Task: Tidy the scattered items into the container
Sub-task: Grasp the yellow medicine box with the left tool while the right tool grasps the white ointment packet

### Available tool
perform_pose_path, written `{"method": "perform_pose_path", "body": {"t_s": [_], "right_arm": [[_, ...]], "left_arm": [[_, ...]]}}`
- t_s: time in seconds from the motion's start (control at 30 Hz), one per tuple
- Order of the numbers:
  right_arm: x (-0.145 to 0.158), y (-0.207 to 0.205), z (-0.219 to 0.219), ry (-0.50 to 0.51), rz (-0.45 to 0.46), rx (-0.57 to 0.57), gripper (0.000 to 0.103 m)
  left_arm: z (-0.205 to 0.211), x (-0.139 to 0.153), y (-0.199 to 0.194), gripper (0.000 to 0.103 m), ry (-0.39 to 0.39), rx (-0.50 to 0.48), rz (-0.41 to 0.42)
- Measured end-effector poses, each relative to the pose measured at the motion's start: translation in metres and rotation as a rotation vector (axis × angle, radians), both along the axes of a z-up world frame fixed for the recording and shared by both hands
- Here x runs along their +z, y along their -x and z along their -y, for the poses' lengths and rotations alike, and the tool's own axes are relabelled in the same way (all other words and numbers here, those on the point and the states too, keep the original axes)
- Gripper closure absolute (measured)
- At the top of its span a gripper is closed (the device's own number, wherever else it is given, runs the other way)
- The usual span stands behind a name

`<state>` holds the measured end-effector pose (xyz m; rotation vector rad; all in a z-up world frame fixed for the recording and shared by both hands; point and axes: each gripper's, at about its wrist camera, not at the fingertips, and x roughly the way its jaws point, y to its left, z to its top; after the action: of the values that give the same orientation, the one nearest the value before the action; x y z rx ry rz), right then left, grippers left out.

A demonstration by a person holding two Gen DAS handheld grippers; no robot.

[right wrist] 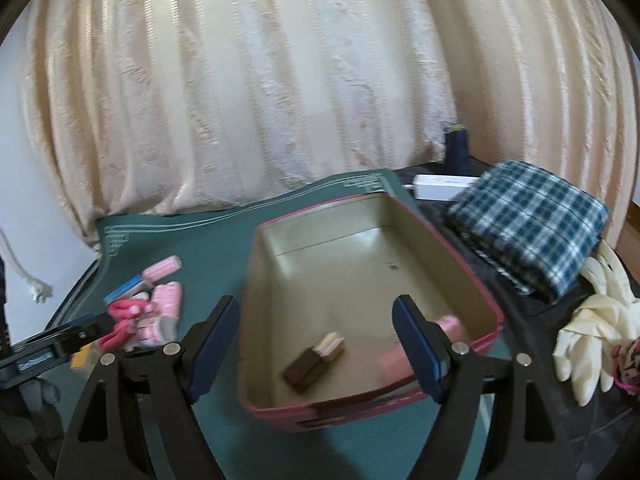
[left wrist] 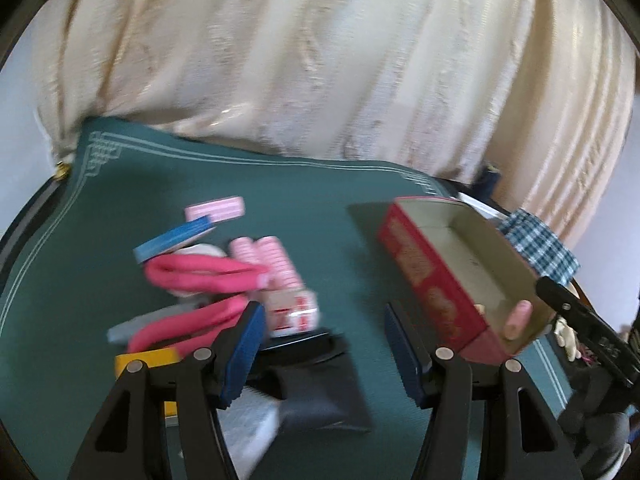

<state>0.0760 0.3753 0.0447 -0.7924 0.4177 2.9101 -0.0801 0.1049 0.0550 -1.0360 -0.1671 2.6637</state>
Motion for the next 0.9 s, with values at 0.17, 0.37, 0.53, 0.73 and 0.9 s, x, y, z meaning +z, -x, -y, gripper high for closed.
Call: {"method": "perform_pose_path", "body": {"t_s": [0.17,0.37,0.53,0.73,0.9], "right_arm": [[0.009,0.000,0.034,-0.004,-0.007,0.090,0.021],[0.003,0.006,0.075,-0.003,0.031,0.196,0.021],[-0.009,0.007,0.097,0.007,0.076,0.252,0.021],[-0.016,0.012,0.121,-0.003,0.110,0.296,0.021],[-0.023,0.018,0.134,-0.007,0.139,0.321,0.021]], "left_arm": [[0.025,-0.003,-0.007,0.040,0.025,0.053,-0.011],[0.053,-0.011,-0.012,0.029,0.034,0.118,-0.003],[0.070,-0.023,-0.013,0.029,0.031,0.148,0.022],[0.083,-0.039,-0.003,0.029,0.014,0.170,0.070],[0.091,-0.056,0.007,0.029,-0.013,0.175,0.127]]}}
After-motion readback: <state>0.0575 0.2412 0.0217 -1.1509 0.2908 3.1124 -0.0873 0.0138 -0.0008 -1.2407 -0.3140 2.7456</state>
